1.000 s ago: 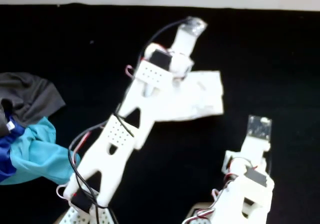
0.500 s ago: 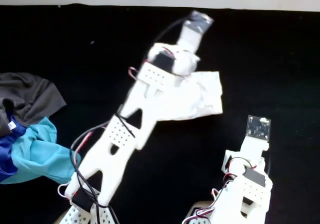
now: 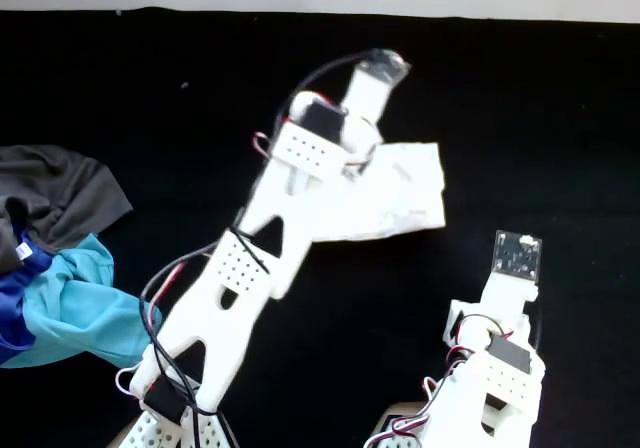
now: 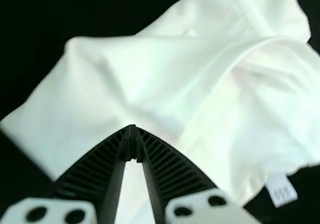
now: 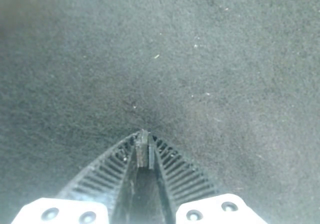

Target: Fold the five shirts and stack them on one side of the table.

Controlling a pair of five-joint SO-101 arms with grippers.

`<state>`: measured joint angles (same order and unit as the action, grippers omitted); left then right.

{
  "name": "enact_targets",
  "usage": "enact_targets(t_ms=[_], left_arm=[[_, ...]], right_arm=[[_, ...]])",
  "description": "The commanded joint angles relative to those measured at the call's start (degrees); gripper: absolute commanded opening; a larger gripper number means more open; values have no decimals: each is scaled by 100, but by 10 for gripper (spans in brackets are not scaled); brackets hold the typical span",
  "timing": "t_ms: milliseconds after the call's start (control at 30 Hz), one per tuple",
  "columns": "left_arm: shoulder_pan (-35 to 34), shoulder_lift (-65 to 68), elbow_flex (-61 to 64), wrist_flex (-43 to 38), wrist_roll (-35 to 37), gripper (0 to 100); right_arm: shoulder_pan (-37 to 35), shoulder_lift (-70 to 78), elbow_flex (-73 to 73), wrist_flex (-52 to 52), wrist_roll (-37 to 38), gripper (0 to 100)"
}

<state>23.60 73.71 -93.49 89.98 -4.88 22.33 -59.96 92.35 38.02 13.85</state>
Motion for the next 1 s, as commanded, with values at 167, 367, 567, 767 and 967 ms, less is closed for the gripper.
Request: enact_targets(t_ms=[167,367,567,767,967], left_arm=[[418,110,-189,-2418,35,9],[787,400,-189,-3402,18,9],[681,31,-198,-3165,18,9],[523,-936,-198,-1037,18,9],[945,-840,-198,334,26,9]], right_arm=[[-40,-13,75,-127,-9,7],[-40,-13,75,-127,-9,7],[-40,-13,75,-127,-9,7],[-40,-13,75,-127,-9,7],[-40,-13,75,-127,-9,7]])
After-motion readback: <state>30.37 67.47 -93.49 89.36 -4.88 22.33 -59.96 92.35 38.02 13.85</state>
